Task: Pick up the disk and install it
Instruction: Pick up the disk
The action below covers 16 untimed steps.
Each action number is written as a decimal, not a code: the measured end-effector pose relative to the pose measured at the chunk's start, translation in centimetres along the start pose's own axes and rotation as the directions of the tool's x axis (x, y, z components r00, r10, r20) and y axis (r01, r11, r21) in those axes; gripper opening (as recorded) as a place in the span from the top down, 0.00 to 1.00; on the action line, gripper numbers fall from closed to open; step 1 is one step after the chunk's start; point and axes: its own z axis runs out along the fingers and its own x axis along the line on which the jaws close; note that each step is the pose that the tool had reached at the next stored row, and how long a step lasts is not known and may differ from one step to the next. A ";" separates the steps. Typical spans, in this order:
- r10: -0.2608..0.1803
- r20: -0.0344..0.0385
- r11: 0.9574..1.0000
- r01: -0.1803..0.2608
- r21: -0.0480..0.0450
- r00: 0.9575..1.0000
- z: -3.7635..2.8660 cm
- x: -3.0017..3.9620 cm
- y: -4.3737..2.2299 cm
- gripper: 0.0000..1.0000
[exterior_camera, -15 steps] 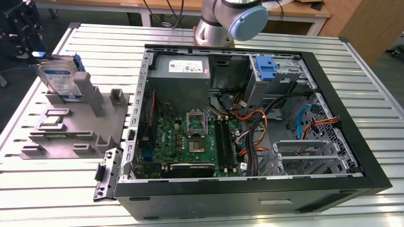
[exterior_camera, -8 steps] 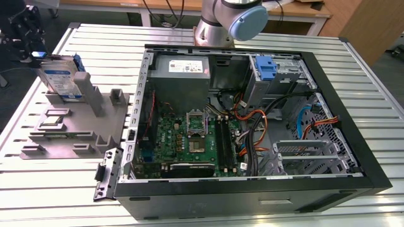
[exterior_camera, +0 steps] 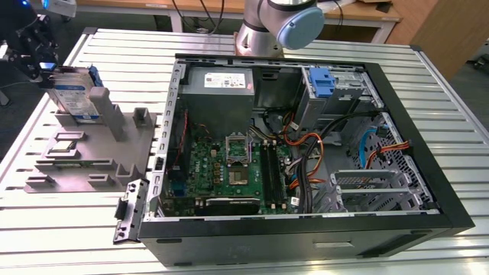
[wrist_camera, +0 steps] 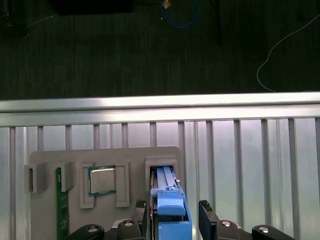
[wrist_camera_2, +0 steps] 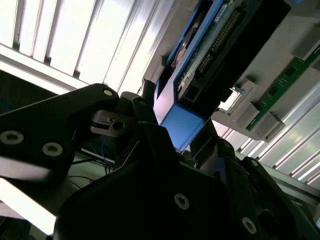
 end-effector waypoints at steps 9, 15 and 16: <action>0.000 0.000 1.000 0.000 -0.001 1.000 0.18 0.00 0.00 0.47; 0.000 0.000 1.000 0.000 -0.001 1.000 0.18 0.00 0.00 0.48; 0.000 0.000 1.000 0.000 -0.001 1.000 0.18 0.00 0.00 0.48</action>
